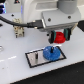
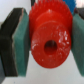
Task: Insert the blue gear onto the right peg, followed by the red gear
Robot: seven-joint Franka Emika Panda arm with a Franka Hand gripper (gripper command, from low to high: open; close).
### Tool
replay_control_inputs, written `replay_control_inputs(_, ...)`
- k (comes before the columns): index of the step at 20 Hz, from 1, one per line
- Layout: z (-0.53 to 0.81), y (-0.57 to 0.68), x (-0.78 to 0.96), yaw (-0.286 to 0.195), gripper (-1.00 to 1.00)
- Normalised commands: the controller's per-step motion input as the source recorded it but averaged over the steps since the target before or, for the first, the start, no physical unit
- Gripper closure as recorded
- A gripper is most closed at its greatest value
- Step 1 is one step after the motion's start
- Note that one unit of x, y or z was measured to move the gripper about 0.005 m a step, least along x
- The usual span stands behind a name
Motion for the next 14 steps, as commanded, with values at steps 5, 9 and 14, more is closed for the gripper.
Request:
replay_control_inputs(5, -0.04, -0.03, 0.33, 0.0, 1.0)
replay_control_inputs(9, -0.14, -0.01, 0.11, 0.0, 1.0)
replay_control_inputs(14, -0.16, -0.09, 0.04, 0.0, 1.0)
